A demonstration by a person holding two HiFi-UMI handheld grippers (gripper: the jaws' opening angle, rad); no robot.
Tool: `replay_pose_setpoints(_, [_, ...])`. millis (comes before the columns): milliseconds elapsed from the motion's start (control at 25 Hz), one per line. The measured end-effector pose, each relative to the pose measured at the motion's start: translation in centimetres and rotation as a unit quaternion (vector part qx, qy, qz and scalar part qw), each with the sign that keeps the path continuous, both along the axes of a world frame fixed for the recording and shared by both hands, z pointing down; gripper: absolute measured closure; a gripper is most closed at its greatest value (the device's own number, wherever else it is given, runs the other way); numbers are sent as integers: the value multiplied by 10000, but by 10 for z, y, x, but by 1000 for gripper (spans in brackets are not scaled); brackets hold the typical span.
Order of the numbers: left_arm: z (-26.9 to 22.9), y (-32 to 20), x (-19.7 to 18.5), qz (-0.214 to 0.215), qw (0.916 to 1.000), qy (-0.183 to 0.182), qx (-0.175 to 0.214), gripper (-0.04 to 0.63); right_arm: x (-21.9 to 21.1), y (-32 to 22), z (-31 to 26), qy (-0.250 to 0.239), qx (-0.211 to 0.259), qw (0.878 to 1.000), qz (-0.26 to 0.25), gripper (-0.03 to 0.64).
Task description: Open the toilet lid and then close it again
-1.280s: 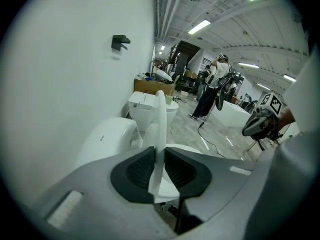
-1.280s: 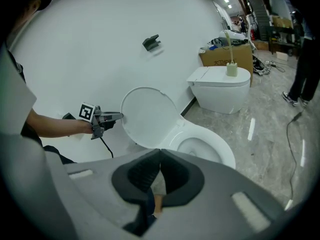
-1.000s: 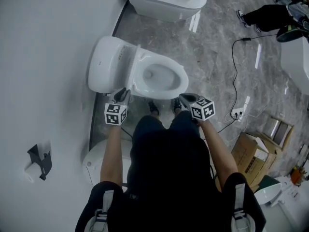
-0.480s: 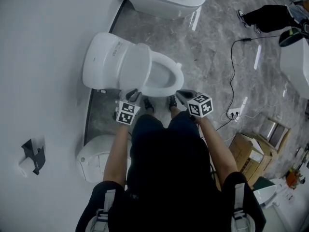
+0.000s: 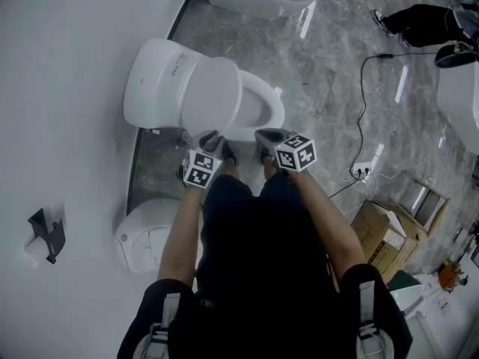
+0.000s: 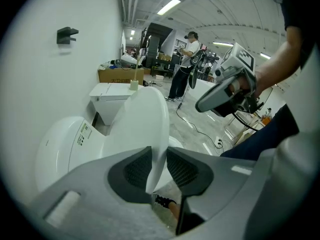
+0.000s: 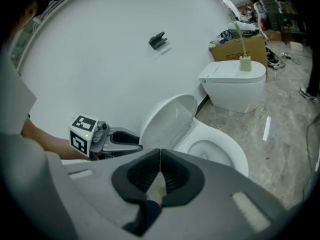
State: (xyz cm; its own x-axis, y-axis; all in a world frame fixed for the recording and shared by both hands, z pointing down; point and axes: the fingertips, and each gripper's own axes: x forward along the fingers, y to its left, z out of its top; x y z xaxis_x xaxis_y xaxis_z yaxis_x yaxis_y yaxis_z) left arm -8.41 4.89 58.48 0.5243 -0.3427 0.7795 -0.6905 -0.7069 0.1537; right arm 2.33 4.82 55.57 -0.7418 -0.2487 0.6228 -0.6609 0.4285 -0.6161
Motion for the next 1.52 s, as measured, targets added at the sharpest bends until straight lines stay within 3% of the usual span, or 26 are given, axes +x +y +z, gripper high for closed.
replay_pose_setpoints(600, [22, 18, 34, 634, 9975, -16, -309, 495, -7, -37, 12, -522, -411, 9952, 723, 515])
replay_pose_setpoints(960, [35, 27, 55, 945, 9946, -26, -430, 495, -2, -38, 31, -530, -737, 9897, 1103, 508])
replay_pose_setpoints(1280, [30, 26, 50, 792, 9950, 194, -575, 530, 8, -35, 40, -696, -815, 9867, 1222, 538])
replay_pose_setpoints(1520, [23, 23, 43, 620, 9963, 248, -544, 541, 29, -26, 60, -515, -992, 9854, 1281, 538])
